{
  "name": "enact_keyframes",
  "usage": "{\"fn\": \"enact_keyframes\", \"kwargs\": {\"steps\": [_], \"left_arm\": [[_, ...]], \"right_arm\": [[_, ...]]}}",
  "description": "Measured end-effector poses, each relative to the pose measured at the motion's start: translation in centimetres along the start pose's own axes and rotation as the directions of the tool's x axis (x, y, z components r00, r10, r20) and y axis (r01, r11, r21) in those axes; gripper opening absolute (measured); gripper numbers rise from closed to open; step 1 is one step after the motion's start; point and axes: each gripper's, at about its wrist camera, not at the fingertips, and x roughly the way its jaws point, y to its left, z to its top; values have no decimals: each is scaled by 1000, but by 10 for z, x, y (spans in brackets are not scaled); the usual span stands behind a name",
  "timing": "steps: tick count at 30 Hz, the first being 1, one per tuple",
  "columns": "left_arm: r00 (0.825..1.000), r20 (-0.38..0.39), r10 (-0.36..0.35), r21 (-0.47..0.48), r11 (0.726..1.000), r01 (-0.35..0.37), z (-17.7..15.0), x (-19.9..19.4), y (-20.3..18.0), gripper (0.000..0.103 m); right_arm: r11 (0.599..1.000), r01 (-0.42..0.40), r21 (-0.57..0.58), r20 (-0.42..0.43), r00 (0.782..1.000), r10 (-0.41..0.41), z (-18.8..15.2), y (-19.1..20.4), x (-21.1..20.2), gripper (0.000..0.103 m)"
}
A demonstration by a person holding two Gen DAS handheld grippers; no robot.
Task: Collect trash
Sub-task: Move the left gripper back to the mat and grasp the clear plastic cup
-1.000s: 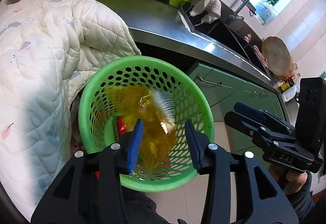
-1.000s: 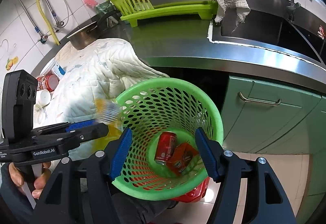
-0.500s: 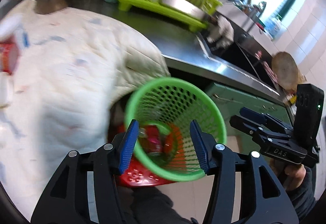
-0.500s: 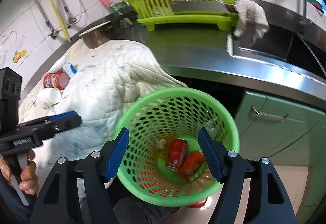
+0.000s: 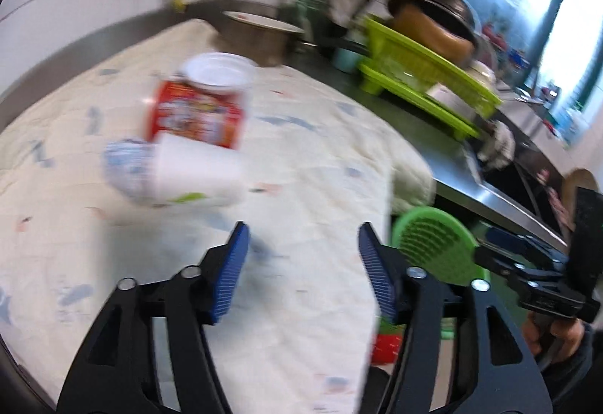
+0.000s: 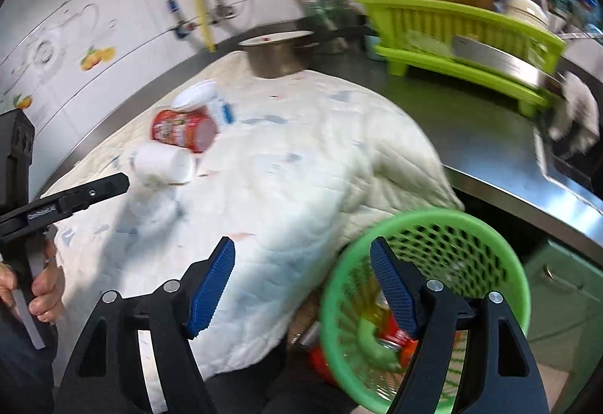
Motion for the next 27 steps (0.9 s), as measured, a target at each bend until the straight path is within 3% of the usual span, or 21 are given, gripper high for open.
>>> {"fn": "enact_keyframes", "kwargs": {"steps": [2,5,8,13,17,27], "left_arm": [[998,13,57,3,998,-57,0,0,15,65],[996,4,88,-4,996,-88,-3,5,33,73],[995,-10,101,-4,995,-101,-6,14,47,74],[997,-42,69,-28,997,-70,-11,35,62,72],[998,-49,30,-52,998,-32,-13,42,69,64],[998,-60,6,-88,996,-11,-11,56,83,64]], "right_arm": [[999,-21,-26,0,1000,21,6,15,4,72],[998,-37,-53,-1,999,37,10,30,9,72],[996,-52,-71,-8,999,51,12,43,15,72],[993,-66,-95,-33,997,63,13,57,27,72],[990,-73,-121,-46,997,68,15,65,36,72],[980,-85,-182,-69,995,74,26,91,55,72]]}}
